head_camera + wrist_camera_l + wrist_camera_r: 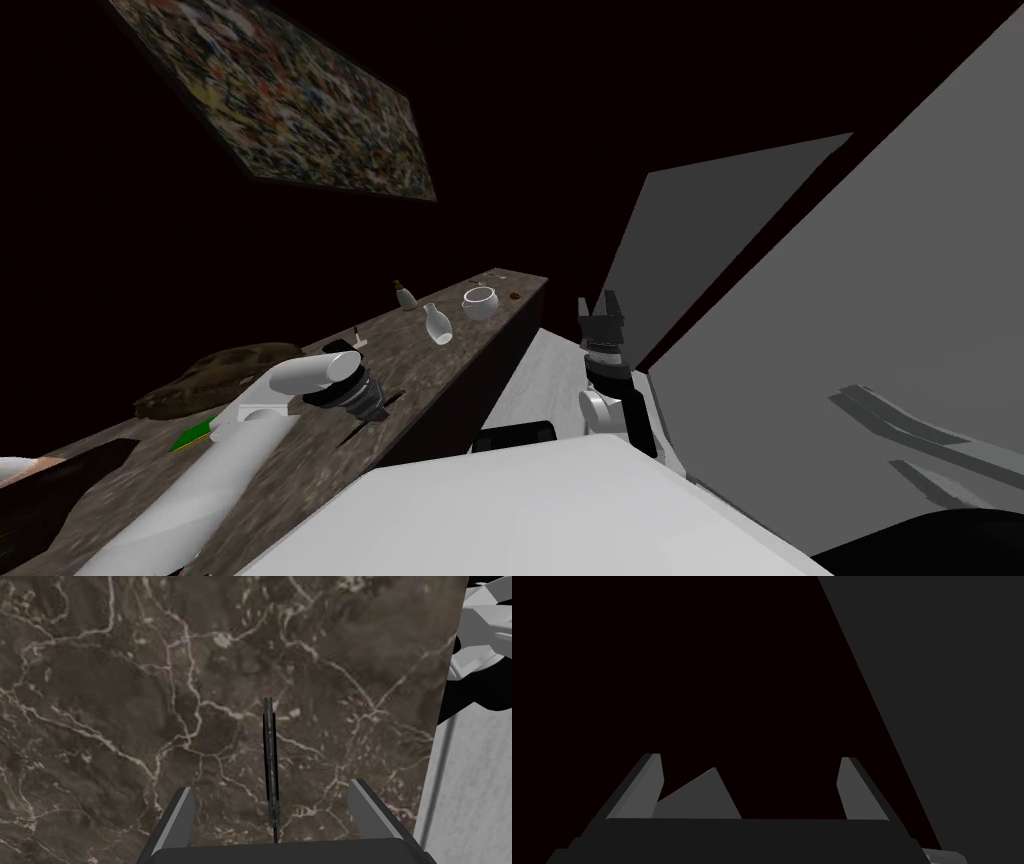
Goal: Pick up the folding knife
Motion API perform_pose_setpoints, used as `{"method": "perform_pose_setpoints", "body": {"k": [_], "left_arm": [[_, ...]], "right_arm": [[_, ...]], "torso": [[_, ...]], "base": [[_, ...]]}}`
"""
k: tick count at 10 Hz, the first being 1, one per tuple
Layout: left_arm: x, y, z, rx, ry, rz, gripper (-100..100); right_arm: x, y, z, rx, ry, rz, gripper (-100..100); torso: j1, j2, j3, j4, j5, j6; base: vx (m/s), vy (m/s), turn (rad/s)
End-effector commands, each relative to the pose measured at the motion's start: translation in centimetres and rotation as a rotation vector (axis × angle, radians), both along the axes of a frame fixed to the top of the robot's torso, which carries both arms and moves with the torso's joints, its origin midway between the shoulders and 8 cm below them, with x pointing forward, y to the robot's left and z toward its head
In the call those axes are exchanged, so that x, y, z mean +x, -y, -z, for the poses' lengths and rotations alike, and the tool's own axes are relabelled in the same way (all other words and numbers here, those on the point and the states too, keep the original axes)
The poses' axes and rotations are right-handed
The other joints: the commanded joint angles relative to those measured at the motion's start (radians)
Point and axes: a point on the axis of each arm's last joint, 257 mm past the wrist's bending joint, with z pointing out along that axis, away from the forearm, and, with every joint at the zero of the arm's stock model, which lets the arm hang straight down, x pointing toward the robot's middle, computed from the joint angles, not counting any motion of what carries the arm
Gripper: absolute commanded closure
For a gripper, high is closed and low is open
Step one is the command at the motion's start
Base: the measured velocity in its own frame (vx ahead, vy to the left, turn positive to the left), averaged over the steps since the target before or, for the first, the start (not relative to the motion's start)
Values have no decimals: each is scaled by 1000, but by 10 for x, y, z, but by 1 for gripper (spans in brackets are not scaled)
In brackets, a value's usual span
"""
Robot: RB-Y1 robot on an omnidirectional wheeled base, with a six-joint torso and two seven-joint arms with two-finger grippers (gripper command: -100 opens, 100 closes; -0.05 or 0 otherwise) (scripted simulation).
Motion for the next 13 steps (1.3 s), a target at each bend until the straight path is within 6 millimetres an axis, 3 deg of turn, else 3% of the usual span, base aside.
{"method": "perform_pose_setpoints", "body": {"k": [1, 8, 10, 11, 12, 13], "left_arm": [[-7, -13, -4, 14, -13, -36, -100], [-49, -24, -15, 24, -162, -83, -100], [-50, -24, -14, 24, -165, -83, -100], [-51, -24, -14, 24, -168, -83, 0], [-48, -31, -10, 22, -168, -106, -100], [-48, -34, -7, 21, -167, -116, -100]], "right_arm": [[0, 0, 0, 0, 0, 0, 0], [0, 0, 0, 0, 0, 0, 0], [0, 0, 0, 0, 0, 0, 0], [0, 0, 0, 0, 0, 0, 0], [0, 0, 0, 0, 0, 0, 0], [0, 0, 0, 0, 0, 0, 0]], "torso": [[0, 0, 0, 0, 0, 0], [1, 3, 2, 1, 0, -1], [2, 3, 2, 1, 0, -1], [2, 3, 2, 1, 0, -1], [2, 3, 2, 1, 0, -1], [1, 6, 3, 1, 0, 0]], "base": [[58, -18, -198], [21, -6, -59], [2, 0, -5], [0, 0, 0], [-47, -8, -148], [-76, 2, -186]]}}
